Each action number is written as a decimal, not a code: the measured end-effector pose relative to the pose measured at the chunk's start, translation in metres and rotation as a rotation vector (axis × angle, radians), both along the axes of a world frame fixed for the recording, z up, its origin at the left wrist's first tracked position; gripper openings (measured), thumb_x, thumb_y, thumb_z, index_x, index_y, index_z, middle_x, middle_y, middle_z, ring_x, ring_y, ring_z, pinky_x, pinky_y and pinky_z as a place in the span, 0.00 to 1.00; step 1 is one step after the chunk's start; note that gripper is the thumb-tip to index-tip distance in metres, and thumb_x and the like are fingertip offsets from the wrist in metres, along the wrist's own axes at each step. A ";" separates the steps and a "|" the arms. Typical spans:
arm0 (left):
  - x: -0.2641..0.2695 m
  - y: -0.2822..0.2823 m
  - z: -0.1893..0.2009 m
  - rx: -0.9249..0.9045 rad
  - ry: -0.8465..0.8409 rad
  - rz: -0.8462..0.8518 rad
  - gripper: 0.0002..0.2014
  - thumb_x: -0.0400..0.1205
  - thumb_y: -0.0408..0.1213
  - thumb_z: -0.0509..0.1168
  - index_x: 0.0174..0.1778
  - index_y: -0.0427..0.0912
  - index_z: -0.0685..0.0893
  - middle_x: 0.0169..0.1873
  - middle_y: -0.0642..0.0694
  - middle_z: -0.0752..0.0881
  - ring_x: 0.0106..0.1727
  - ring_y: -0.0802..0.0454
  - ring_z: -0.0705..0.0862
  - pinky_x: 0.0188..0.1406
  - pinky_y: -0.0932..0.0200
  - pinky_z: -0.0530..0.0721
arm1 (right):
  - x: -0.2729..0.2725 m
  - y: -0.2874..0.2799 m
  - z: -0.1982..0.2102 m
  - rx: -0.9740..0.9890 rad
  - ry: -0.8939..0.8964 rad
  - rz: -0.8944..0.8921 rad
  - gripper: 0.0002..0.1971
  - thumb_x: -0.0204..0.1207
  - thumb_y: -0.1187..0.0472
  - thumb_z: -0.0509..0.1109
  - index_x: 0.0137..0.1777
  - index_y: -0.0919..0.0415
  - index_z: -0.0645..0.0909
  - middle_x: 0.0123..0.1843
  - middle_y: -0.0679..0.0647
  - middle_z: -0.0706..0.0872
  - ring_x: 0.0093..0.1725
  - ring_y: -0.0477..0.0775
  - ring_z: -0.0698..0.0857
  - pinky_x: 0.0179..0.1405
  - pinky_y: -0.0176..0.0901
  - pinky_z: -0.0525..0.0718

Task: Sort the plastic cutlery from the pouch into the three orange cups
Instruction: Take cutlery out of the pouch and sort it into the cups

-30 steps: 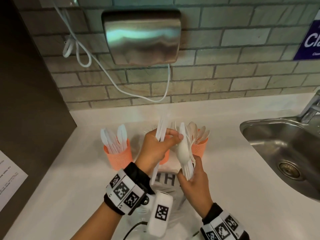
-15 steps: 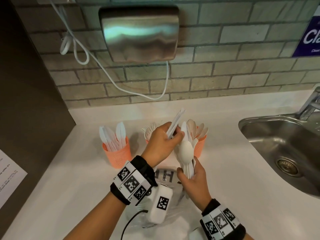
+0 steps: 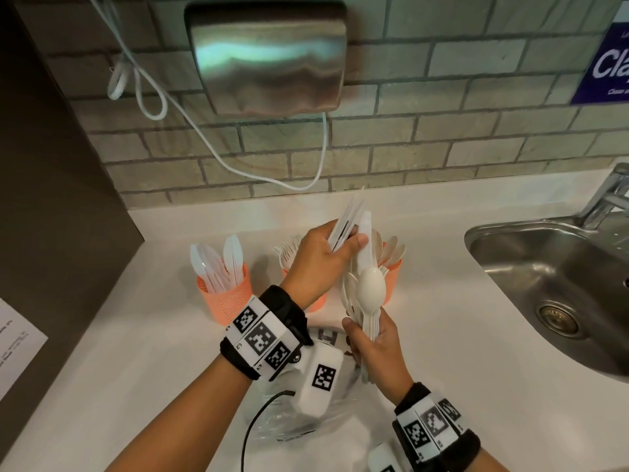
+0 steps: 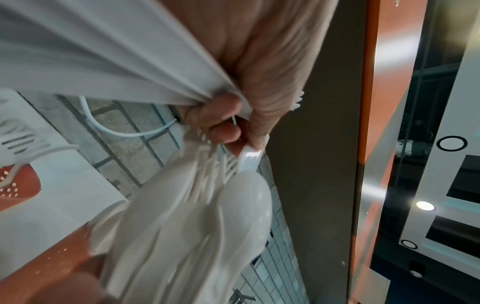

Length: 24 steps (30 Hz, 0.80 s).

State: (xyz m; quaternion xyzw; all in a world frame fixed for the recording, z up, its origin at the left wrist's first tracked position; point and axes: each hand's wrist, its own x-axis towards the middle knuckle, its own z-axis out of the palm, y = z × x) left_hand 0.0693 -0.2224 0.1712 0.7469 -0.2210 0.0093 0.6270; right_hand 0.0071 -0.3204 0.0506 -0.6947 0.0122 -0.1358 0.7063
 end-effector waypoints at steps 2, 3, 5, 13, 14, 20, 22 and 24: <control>-0.001 -0.002 0.000 -0.013 -0.016 0.038 0.09 0.82 0.36 0.63 0.37 0.53 0.78 0.27 0.57 0.79 0.25 0.67 0.78 0.31 0.67 0.74 | -0.002 0.001 0.005 0.019 0.016 0.025 0.11 0.76 0.71 0.67 0.43 0.54 0.74 0.20 0.44 0.76 0.18 0.40 0.72 0.18 0.34 0.73; 0.000 -0.003 0.002 -0.042 -0.015 0.061 0.07 0.83 0.36 0.61 0.39 0.50 0.78 0.29 0.55 0.81 0.25 0.67 0.78 0.28 0.70 0.74 | -0.002 0.002 0.007 0.018 0.021 0.038 0.10 0.77 0.71 0.66 0.44 0.54 0.74 0.19 0.44 0.77 0.18 0.41 0.72 0.17 0.34 0.72; 0.002 -0.003 0.007 -0.143 0.023 0.090 0.06 0.85 0.36 0.57 0.48 0.39 0.78 0.32 0.49 0.85 0.23 0.67 0.80 0.21 0.76 0.74 | -0.002 0.003 0.008 0.019 0.029 0.061 0.09 0.77 0.70 0.66 0.48 0.54 0.75 0.20 0.42 0.78 0.18 0.40 0.71 0.17 0.34 0.71; 0.003 -0.002 0.009 -0.110 0.102 0.034 0.05 0.82 0.33 0.62 0.43 0.38 0.82 0.32 0.48 0.87 0.22 0.67 0.81 0.18 0.78 0.72 | -0.005 0.006 0.010 0.073 0.033 0.111 0.07 0.79 0.68 0.64 0.49 0.55 0.74 0.20 0.45 0.74 0.19 0.44 0.69 0.17 0.37 0.69; 0.006 -0.002 0.009 -0.122 0.097 0.056 0.06 0.83 0.35 0.62 0.42 0.39 0.81 0.29 0.51 0.88 0.22 0.66 0.80 0.18 0.77 0.72 | -0.005 0.006 0.010 0.079 0.034 0.119 0.04 0.79 0.65 0.65 0.49 0.56 0.75 0.21 0.45 0.74 0.19 0.44 0.69 0.16 0.36 0.70; 0.017 -0.001 0.016 -0.275 0.074 0.221 0.13 0.85 0.40 0.58 0.53 0.33 0.79 0.25 0.54 0.89 0.24 0.62 0.79 0.15 0.71 0.70 | -0.007 0.004 0.011 0.072 0.020 0.196 0.07 0.74 0.57 0.66 0.50 0.57 0.75 0.22 0.44 0.79 0.19 0.42 0.72 0.17 0.33 0.73; 0.023 0.002 0.019 -0.342 0.049 0.317 0.14 0.86 0.41 0.56 0.53 0.32 0.79 0.24 0.56 0.88 0.27 0.61 0.81 0.16 0.70 0.72 | -0.009 0.002 0.011 0.100 0.051 0.234 0.15 0.70 0.51 0.67 0.52 0.59 0.75 0.22 0.45 0.79 0.20 0.43 0.72 0.18 0.34 0.73; 0.031 0.009 0.024 -0.446 0.024 0.409 0.12 0.86 0.39 0.55 0.47 0.35 0.79 0.20 0.56 0.86 0.24 0.63 0.81 0.18 0.70 0.74 | -0.011 -0.001 0.012 0.148 0.092 0.265 0.12 0.71 0.52 0.67 0.48 0.59 0.76 0.20 0.45 0.75 0.19 0.43 0.70 0.18 0.33 0.72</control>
